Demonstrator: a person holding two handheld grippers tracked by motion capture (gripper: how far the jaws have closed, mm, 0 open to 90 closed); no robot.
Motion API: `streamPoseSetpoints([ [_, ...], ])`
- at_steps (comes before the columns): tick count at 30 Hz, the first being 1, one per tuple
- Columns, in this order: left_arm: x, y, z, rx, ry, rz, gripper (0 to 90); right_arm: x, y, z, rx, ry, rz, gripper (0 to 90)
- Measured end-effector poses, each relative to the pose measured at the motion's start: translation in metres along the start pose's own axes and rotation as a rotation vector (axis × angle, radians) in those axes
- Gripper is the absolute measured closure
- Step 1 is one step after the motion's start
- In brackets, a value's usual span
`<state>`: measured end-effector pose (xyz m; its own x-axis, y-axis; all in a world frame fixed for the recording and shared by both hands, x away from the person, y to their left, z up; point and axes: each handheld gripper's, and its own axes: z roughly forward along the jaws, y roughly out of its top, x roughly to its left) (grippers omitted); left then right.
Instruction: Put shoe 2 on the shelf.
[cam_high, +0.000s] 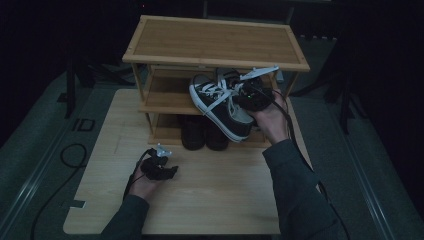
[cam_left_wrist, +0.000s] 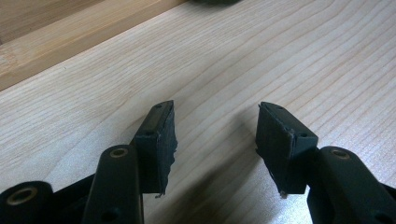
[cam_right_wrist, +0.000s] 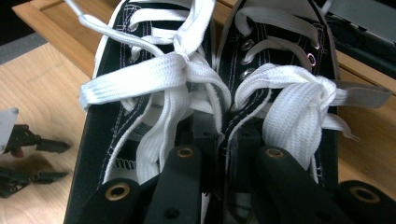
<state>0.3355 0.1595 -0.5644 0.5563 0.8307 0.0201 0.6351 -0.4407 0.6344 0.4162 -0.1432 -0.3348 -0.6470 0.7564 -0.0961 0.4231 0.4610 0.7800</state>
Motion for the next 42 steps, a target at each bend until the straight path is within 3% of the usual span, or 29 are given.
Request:
streamPoseSetpoints([
  [7,0.0,0.0,0.0,0.003,0.0,0.002,47.9,0.002,0.0,0.003,-0.02,-0.036,0.053,84.2],
  [20,0.0,0.0,0.0,0.003,-0.001,0.003,47.9,0.006,0.0,0.008,-0.022,-0.113,0.082,84.2],
  [34,0.0,0.0,0.0,0.004,0.0,0.003,47.9,0.006,0.0,0.01,-0.036,-0.2,0.146,83.4],
  [38,0.0,0.0,0.0,0.005,0.0,0.002,47.9,0.008,0.001,0.012,-0.026,-0.224,0.145,77.1],
  [40,0.0,0.0,0.0,0.005,-0.001,0.003,47.9,0.009,0.002,0.013,-0.017,-0.22,0.127,69.6],
  [42,0.0,0.0,-0.001,0.005,-0.001,0.003,47.9,0.009,0.002,0.012,-0.008,-0.224,0.11,67.9],
])
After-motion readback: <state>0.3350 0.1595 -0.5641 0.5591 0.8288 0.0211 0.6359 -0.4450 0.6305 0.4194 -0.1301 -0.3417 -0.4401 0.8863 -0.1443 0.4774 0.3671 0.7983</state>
